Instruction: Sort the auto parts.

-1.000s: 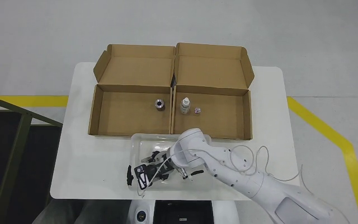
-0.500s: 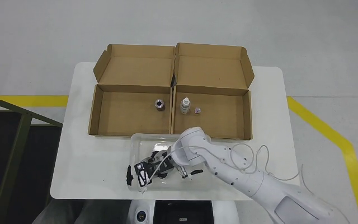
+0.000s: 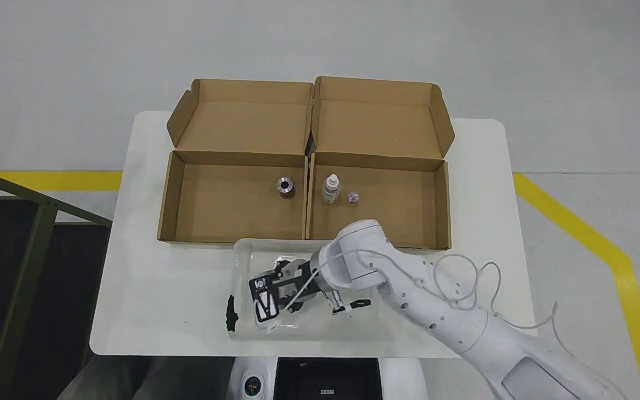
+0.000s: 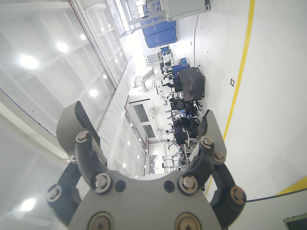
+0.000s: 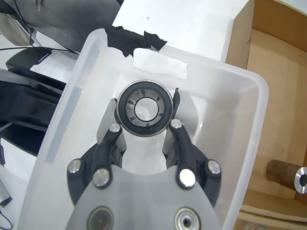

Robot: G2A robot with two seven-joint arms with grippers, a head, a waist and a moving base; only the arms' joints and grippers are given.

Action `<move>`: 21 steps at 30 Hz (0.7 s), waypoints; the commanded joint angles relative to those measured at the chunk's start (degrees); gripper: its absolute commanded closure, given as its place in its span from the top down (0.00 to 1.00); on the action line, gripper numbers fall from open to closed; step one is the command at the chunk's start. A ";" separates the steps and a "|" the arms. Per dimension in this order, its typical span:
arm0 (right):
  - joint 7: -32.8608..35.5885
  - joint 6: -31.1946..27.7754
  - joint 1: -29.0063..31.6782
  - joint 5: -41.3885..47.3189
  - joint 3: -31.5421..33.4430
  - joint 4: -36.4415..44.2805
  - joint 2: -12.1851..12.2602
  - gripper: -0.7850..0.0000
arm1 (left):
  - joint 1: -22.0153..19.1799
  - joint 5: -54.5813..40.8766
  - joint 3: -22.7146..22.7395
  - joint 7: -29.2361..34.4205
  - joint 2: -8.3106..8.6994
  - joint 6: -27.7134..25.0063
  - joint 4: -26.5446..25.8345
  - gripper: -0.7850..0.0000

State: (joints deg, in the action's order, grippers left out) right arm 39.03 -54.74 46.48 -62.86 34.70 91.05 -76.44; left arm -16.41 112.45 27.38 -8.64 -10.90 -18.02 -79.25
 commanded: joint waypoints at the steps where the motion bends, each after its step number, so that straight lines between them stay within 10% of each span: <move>1: 0.11 0.06 0.24 0.47 0.91 0.59 0.35 0.00 | 0.00 0.00 0.00 0.00 0.00 0.00 0.00 1.00; 21: -0.37 3.11 -0.83 9.78 6.68 3.78 1.94 0.00 | 0.00 0.00 0.00 0.00 0.00 0.00 0.00 1.00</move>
State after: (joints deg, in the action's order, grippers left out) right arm 38.76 -51.89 45.89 -53.39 41.30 94.88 -74.49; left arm -16.41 112.45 27.38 -8.64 -10.90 -18.02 -79.25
